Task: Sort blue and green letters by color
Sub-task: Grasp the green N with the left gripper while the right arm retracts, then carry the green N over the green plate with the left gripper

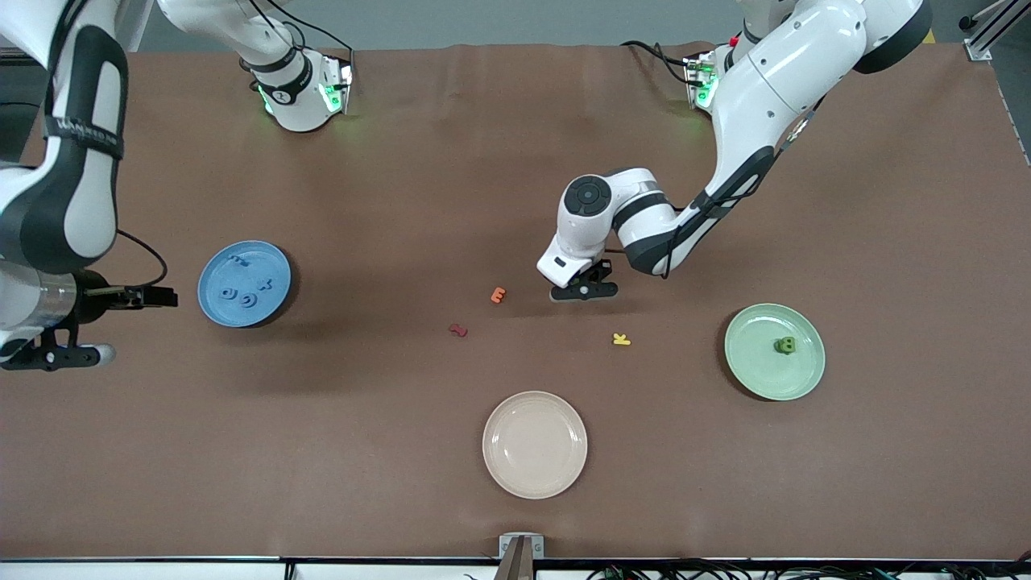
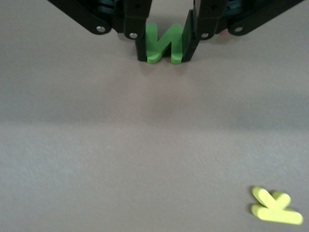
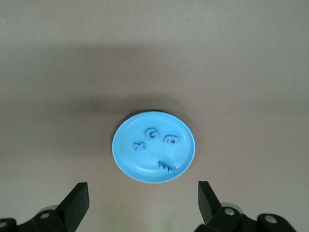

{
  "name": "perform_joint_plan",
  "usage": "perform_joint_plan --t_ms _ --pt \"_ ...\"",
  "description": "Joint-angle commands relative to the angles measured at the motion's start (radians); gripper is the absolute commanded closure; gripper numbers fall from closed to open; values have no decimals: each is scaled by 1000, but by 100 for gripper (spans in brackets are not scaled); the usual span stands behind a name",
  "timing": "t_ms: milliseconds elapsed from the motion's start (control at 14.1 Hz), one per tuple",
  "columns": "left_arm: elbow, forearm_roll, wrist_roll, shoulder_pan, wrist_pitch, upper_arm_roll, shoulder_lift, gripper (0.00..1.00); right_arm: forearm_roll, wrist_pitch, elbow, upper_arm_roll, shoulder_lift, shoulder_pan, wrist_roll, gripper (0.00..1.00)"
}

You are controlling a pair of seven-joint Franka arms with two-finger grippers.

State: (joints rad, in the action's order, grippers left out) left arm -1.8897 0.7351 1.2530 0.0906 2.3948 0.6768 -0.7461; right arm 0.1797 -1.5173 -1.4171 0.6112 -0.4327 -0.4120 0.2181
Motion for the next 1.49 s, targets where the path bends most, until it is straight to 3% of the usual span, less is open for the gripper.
perform_joint_plan --t_ms 0,213,355,496,851,1418 --pt "-6 21 5 -32 -13 4 60 97 -124 57 -16 -262 121 152 -156 0" --pt "-3 21 -4 -69 -13 4 114 100 -203 77 -38 -503 207 338 -191 0" --pt "17 21 -45 -107 -32 4 139 100 -223 80 -68 -585 254 413 -191 0" --pt "32 21 -108 -144 -60 4 143 100 -223 77 -112 -597 316 440 -186 0" --pt "58 21 -283 -262 -62 4 143 100 -224 94 -108 -731 348 575 -181 0" --pt "107 7 -490 -406 -72 6 156 100 -226 74 -49 -729 339 570 -187 0"
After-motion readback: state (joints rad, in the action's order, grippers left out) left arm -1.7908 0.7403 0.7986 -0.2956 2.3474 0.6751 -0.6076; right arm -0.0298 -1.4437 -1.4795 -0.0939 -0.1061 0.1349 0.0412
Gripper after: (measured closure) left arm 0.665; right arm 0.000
